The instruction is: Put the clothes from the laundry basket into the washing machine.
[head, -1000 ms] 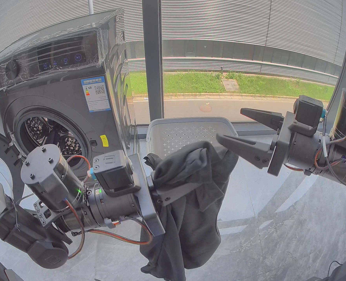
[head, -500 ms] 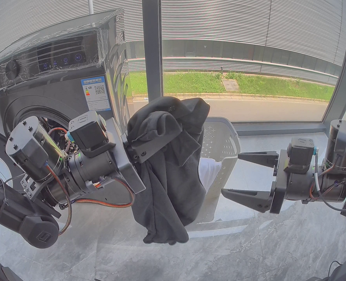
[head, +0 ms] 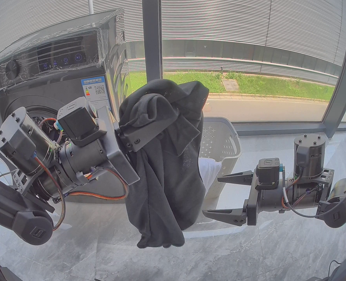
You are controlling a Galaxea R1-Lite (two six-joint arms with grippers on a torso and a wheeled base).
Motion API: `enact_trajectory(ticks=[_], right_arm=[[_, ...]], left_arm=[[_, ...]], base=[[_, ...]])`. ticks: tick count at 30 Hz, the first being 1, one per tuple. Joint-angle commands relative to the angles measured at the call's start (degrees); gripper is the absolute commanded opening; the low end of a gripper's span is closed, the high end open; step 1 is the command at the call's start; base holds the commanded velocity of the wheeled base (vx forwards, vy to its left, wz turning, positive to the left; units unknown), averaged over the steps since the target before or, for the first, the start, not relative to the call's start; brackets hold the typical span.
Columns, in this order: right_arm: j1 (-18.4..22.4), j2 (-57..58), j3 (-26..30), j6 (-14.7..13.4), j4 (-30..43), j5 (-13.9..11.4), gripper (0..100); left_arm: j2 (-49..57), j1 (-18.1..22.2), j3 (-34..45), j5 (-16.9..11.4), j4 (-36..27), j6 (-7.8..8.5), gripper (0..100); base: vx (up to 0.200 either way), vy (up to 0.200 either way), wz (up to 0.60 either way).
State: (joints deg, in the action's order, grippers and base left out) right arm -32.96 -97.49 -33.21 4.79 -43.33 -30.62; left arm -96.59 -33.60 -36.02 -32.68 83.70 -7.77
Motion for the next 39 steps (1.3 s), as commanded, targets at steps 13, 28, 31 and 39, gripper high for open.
enact_trajectory(ticks=[13, 28, 31, 39], right_arm=[[1.3, -12.1, -7.3, 0.5, -0.2, -0.1, 100], [0.4, -12.9, -11.1, 0.6, -0.8, -0.9, 0], [-0.2, -12.9, -11.1, 0.6, -0.9, -0.9, 0], [0.4, -9.2, -9.7, 0.6, -0.8, -0.7, 0]], left_arm=[[3.2, -0.2, -0.2, -0.5, -0.2, -0.06, 0], [3.9, -0.4, -0.2, -0.5, 0.0, -1.38, 0], [4.0, -0.3, -0.1, -0.5, 0.0, -1.46, 0], [2.6, 1.7, 0.9, 0.3, -0.4, -1.46, 0]], base=[[0.000, 0.000, 0.00], [0.000, 0.000, 0.00], [0.000, 0.000, 0.00], [0.000, 0.000, 0.00]])
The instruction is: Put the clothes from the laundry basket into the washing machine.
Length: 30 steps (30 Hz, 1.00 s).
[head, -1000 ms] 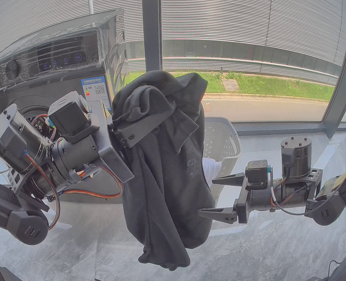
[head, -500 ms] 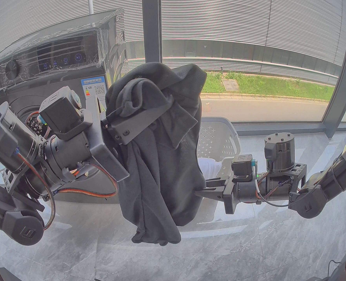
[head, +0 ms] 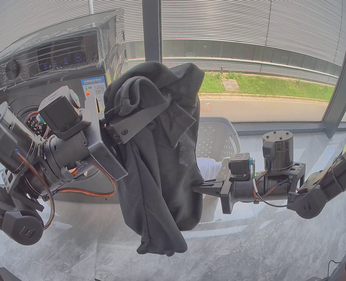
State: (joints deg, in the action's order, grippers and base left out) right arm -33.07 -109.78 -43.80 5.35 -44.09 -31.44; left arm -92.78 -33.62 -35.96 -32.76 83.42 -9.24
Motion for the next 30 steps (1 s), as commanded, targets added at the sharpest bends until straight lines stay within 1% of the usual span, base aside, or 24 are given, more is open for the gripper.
enact_trajectory(ticks=[1, 2, 3, 6, 8, 10, 14, 16, 17, 20, 24, 25, 26, 30], right_arm=[[0.9, 5.0, 1.9, -0.1, 0.0, 0.2, 0], [1.1, 6.0, 2.3, -0.1, -0.1, 0.2, 0], [2.4, 10.3, 4.3, -0.4, 0.0, 0.2, 0], [4.3, 17.6, 7.2, -0.7, 0.0, 0.2, 0], [5.0, 21.3, 8.6, -0.8, 0.0, 0.2, 0], [5.3, 24.9, 9.5, -0.9, 0.0, 0.2, 0], [5.8, 28.5, 9.6, -1.2, 0.0, 0.2, 0], [6.1, 29.8, 9.5, -1.2, 0.0, 0.3, 0], [6.2, 30.9, 9.8, -1.2, 0.0, 0.4, 0], [6.5, 31.6, 11.2, -1.2, 0.0, 0.4, 0], [7.5, 31.1, 12.2, -1.2, 0.0, 0.5, 0], [9.1, 30.0, 12.2, -1.0, 0.0, 0.2, 0], [9.3, 29.1, 12.0, -1.0, 0.0, 0.2, 100], [9.3, 26.0, 11.5, -1.1, 0.0, 0.2, 100]], left_arm=[[-2.1, 3.8, 1.5, 0.4, 0.0, 0.01, 0], [-2.4, 4.8, 1.8, 0.4, 0.1, 0.19, 0], [-4.2, 8.6, 2.8, 0.2, 0.7, 0.54, 0], [-6.4, 12.7, 3.6, 0.4, 1.1, 0.45, 0], [-7.3, 13.9, 3.8, 0.3, 1.8, 0.36, 0], [-8.4, 14.1, 4.0, 0.4, 3.0, 0.36, 0], [-10.3, 14.4, 4.8, 0.6, 3.6, 0.45, 0], [-11.3, 14.9, 4.9, 1.1, 3.9, 0.54, 0], [-11.8, 15.0, 4.8, 2.6, 4.9, 0.45, 0], [-11.6, 14.1, 4.4, 3.7, 5.9, 0.36, 0], [-11.0, 13.3, 4.1, 3.8, 6.0, 0.36, 0], [-10.3, 12.9, 3.3, 3.8, 6.0, 0.45, 0], [-9.8, 12.8, 2.8, 3.8, 5.9, 0.45, 0], [-8.3, 11.6, 1.9, 3.7, 5.7, 0.36, 0]], base=[[0.000, 0.000, 0.00], [0.000, 0.000, 0.00], [0.000, 0.000, 0.00], [0.000, 0.000, 0.00], [0.000, 0.000, 0.00], [0.000, 0.000, 0.00], [0.000, 0.000, 0.00], [0.000, 0.000, 0.00], [0.000, 0.000, 0.00], [0.000, 0.000, 0.00], [0.000, 0.000, 0.00], [0.000, 0.000, 0.00], [0.000, 0.000, 0.00], [0.000, 0.000, 0.00]])
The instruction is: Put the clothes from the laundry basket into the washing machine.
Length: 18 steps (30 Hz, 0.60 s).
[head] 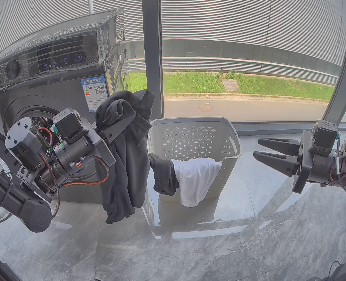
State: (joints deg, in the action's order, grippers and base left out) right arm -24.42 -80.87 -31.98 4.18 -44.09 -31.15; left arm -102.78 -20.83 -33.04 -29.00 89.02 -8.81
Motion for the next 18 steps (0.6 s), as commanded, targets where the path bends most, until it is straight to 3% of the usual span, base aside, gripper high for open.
enact_trajectory(ticks=[1, 7, 18], right_arm=[[0.7, -4.2, -0.4, 0.0, 0.0, -0.1, 100], [-1.5, -11.1, -1.4, 0.8, 0.0, -0.6, 100], [-2.2, -20.5, -1.0, 3.9, 0.0, -6.6, 100]], left_arm=[[2.2, -1.6, -1.0, -0.2, -0.1, -0.15, 0], [4.4, -5.5, -1.0, -0.5, -0.2, -0.41, 0], [9.4, -11.0, -3.4, -0.6, -4.4, -0.41, 0]], base=[[0.000, 0.000, 0.00], [0.000, 0.000, 0.00], [0.000, 0.000, 0.00]])
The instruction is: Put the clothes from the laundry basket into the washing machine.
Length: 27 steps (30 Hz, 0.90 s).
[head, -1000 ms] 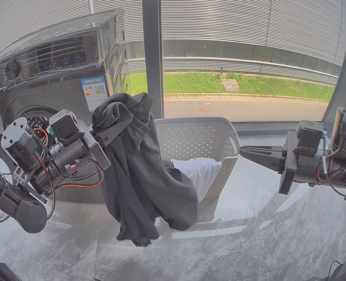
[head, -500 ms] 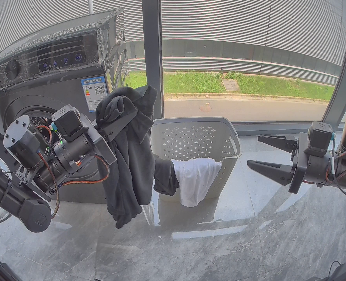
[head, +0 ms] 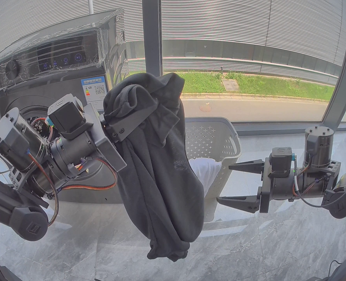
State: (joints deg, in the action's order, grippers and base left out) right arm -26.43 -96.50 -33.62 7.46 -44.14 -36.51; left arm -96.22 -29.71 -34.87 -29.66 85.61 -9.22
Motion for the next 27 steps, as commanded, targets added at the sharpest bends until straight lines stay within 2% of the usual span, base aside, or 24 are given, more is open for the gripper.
enact_trajectory(ticks=[1, 3, 6, 8, 10, 12, 14, 27], right_arm=[[-0.2, -5.0, 0.7, 0.6, 0.0, -1.2, 100], [-1.2, -7.2, -0.1, 1.4, 0.0, -2.5, 100], [-5.9, -9.4, -2.7, 1.5, 0.0, -3.3, 100], [-9.1, -12.7, -6.5, 1.4, -0.2, -2.5, 100], [-10.5, -15.8, -10.9, 1.1, -0.9, -0.8, 100], [-10.7, -17.8, -14.3, 0.2, -1.3, 2.3, 100], [-10.7, -18.5, -16.2, -0.7, -1.2, 3.5, 100], [-10.7, -18.7, -15.8, -0.5, -1.6, 3.3, 100]], left_arm=[[3.0, -2.2, -1.6, 0.0, -1.1, -0.10, 0], [4.8, -4.1, -2.5, 0.0, -3.1, -0.01, 0], [6.9, -6.8, -2.7, 0.2, -5.7, -0.01, 0], [8.1, -8.5, -2.7, 0.6, -7.0, -0.01, 0], [9.2, -9.8, -2.3, 0.6, -8.0, -0.01, 0], [10.1, -10.3, -2.0, 0.6, -9.6, 0.08, 0], [10.4, -10.4, -2.3, 0.6, -10.6, 0.08, 0], [9.8, -10.4, -2.7, 0.1, -10.8, 0.08, 0]], base=[[0.000, 0.000, 0.00], [0.000, 0.000, 0.00], [0.000, 0.000, 0.00], [0.000, 0.000, 0.00], [0.000, 0.000, 0.00], [0.000, 0.000, 0.00], [0.000, 0.000, 0.00], [0.000, 0.000, 0.00]])
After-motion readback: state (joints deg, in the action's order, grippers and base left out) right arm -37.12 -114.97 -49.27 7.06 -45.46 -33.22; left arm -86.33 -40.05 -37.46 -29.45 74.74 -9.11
